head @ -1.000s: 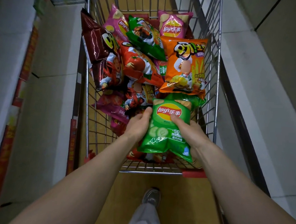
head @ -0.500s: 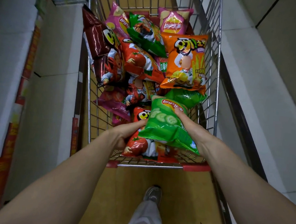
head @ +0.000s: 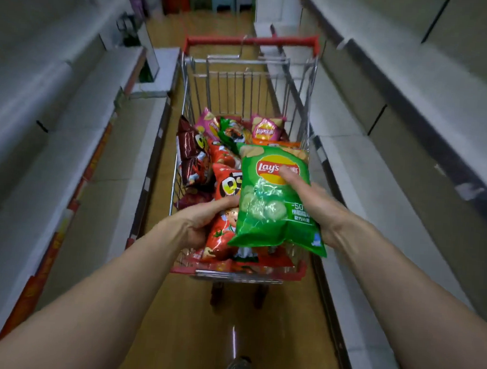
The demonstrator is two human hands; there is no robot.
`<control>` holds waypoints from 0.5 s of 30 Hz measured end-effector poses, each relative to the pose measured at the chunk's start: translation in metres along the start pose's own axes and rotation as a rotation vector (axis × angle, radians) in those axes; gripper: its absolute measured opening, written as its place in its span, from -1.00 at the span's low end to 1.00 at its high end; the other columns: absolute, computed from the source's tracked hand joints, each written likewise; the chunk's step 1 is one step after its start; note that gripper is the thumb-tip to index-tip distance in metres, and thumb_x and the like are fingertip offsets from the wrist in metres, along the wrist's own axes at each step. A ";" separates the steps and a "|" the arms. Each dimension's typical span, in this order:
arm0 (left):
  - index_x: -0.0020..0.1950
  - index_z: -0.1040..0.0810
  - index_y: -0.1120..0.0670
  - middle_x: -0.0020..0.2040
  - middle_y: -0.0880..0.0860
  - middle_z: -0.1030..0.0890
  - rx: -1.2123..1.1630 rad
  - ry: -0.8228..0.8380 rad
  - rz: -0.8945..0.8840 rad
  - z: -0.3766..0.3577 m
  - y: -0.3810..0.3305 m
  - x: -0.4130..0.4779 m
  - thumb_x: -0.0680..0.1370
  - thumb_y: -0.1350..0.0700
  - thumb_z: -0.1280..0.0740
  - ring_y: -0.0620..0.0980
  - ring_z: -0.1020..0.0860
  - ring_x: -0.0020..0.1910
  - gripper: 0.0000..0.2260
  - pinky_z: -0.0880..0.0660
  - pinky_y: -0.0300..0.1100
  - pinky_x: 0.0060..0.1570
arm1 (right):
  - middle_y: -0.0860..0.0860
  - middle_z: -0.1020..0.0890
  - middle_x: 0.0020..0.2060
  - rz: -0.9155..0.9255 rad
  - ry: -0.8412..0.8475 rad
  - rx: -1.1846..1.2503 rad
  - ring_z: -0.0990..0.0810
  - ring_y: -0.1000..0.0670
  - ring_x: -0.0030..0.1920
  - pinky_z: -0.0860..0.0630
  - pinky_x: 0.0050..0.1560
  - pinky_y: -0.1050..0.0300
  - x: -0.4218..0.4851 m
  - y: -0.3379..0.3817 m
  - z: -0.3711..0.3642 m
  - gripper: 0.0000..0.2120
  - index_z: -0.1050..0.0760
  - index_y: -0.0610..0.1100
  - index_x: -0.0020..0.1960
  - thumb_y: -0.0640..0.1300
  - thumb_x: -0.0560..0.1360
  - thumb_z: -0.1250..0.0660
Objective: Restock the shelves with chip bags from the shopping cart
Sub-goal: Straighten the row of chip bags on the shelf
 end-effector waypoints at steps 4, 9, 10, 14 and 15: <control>0.01 -0.62 0.10 -0.12 0.13 -0.70 0.020 0.025 -0.154 -0.048 -0.050 -0.050 0.29 -0.04 -0.46 0.05 -0.68 -0.24 -0.64 -0.58 -0.06 -0.13 | -0.10 -0.71 -0.04 0.255 -0.164 -0.015 -0.72 -0.11 -0.10 -0.64 -0.03 -0.12 -0.062 0.067 0.026 -0.52 -0.50 -0.11 0.20 0.10 0.39 -0.49; -0.06 -0.58 0.12 -0.23 0.11 -0.70 0.063 0.056 -0.347 -0.114 -0.114 -0.120 0.47 -0.03 -0.41 0.04 -0.67 -0.32 -0.77 -0.57 -0.05 -0.14 | -0.08 -0.71 -0.05 0.522 -0.286 -0.022 -0.71 -0.09 -0.08 -0.62 0.04 -0.12 -0.152 0.140 0.062 -0.67 -0.52 -0.06 0.08 0.05 0.40 -0.49; -0.05 -0.58 0.12 -0.23 0.10 -0.70 0.076 0.072 -0.385 -0.129 -0.126 -0.135 0.48 -0.04 -0.41 0.04 -0.67 -0.32 -0.77 -0.56 -0.04 -0.13 | -0.09 -0.70 -0.03 0.569 -0.310 -0.021 -0.71 -0.09 -0.08 -0.63 0.03 -0.13 -0.172 0.154 0.070 -0.61 -0.51 -0.08 0.13 0.05 0.40 -0.50; 0.06 -0.58 0.11 -0.18 0.10 -0.71 0.115 0.160 -0.526 -0.197 -0.165 -0.191 0.47 -0.02 -0.41 0.04 -0.69 -0.29 -0.74 -0.63 -0.10 -0.29 | -0.09 -0.70 0.00 0.697 -0.365 -0.015 -0.71 -0.11 -0.08 -0.62 0.03 -0.18 -0.248 0.201 0.101 -0.49 -0.47 -0.09 0.20 0.08 0.35 -0.53; 0.10 -0.57 0.10 -0.16 0.10 -0.71 0.125 0.185 -0.557 -0.216 -0.173 -0.204 0.45 -0.01 -0.42 0.05 -0.69 -0.26 -0.70 -0.63 -0.11 -0.30 | -0.09 -0.70 -0.01 0.730 -0.391 -0.014 -0.72 -0.11 -0.08 -0.62 0.02 -0.18 -0.267 0.211 0.111 -0.47 -0.47 -0.09 0.19 0.09 0.34 -0.54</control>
Point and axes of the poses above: each hand's wrist, its own x-axis towards the middle knuckle, its own z-axis out of the back of the hand, y = z × x, the point moved 8 cm from there along x, towards the middle knuckle
